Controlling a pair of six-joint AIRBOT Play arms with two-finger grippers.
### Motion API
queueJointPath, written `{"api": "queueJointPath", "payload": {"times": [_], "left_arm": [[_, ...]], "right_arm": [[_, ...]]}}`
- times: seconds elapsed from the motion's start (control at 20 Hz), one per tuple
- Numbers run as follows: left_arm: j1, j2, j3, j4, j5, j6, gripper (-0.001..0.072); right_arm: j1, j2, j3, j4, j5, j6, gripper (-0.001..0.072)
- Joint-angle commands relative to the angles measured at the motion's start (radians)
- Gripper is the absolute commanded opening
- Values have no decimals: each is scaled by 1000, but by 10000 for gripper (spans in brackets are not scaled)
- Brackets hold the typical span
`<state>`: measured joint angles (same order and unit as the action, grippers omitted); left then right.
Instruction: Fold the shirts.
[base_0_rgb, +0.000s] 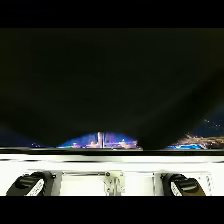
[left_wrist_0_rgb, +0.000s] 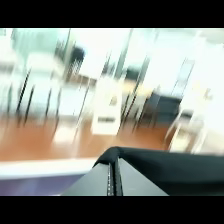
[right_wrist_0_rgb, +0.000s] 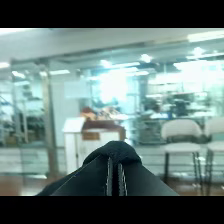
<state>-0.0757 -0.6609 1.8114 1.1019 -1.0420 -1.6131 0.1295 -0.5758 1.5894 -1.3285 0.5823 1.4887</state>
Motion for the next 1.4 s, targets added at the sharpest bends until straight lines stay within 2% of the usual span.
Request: {"api": "queueJointPath", "payload": {"times": [0.0,0.1,0.2,0.3,0.4,0.55,0.7,0.8,0.9,0.95,1.15,1.2,1.25,1.3,1.35], "left_arm": [[1,13,-33,133,-329,-64,38],[0,15,-116,137,-434,-92,38],[1,25,-243,141,-436,-117,38],[0,23,-385,158,-401,-158,38],[1,10,-536,214,-288,-187,37],[29,-85,-692,249,-79,-238,38],[51,-294,-703,230,68,-227,38],[50,-419,-703,151,213,-163,38],[47,-539,-703,-6,354,-69,39],[41,-592,-703,-58,389,-63,38],[-2,-762,-703,-90,337,-63,39],[-12,-785,-703,-90,314,-63,63],[-18,-800,-703,-90,289,-63,166],[-18,-801,-703,-90,266,-63,267],[-8,-794,-700,-89,240,-63,422]], "right_arm": [[0,32,6,-180,275,28,64],[0,-3,5,-237,500,39,64],[0,-64,-32,-255,661,81,64],[0,-134,-132,-226,687,121,64],[1,-212,-259,-201,570,135,64],[1,-391,-398,-199,211,169,64],[1,-612,-402,-189,-123,243,65],[0,-715,-402,-164,-281,299,65],[0,-797,-402,-138,-298,408,64],[0,-830,-402,-138,-268,448,65],[0,-906,-402,-123,-74,466,66],[0,-911,-402,-126,-22,464,72],[0,-911,-402,-140,18,462,73],[0,-908,-402,-144,35,462,134],[0,-896,-402,-146,42,458,352]]}}
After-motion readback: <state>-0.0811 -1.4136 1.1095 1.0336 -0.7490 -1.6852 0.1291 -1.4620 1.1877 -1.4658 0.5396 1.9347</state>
